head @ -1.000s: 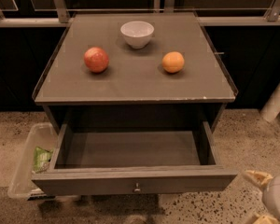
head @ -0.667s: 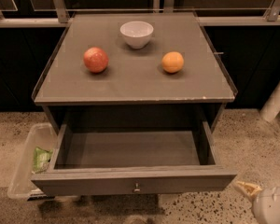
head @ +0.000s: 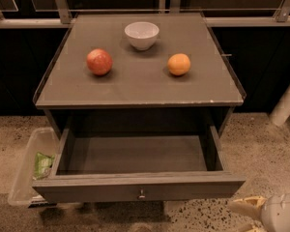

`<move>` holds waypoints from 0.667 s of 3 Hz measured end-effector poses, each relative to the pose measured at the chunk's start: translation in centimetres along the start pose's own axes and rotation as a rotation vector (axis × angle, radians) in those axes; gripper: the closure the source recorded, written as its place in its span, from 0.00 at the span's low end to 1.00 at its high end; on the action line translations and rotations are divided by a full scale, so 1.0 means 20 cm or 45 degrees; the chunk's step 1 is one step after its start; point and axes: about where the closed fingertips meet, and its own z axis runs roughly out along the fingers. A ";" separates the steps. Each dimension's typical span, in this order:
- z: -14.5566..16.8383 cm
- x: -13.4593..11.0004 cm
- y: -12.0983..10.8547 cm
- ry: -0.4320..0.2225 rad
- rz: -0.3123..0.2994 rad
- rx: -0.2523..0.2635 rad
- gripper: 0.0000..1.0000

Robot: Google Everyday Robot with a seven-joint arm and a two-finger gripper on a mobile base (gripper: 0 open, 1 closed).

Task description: Close top drawer

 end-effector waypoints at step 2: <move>0.10 0.02 -0.04 -0.047 0.000 -0.042 0.86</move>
Offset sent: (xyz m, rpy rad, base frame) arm 0.0214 0.0120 -0.0529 0.1342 -0.0046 0.0246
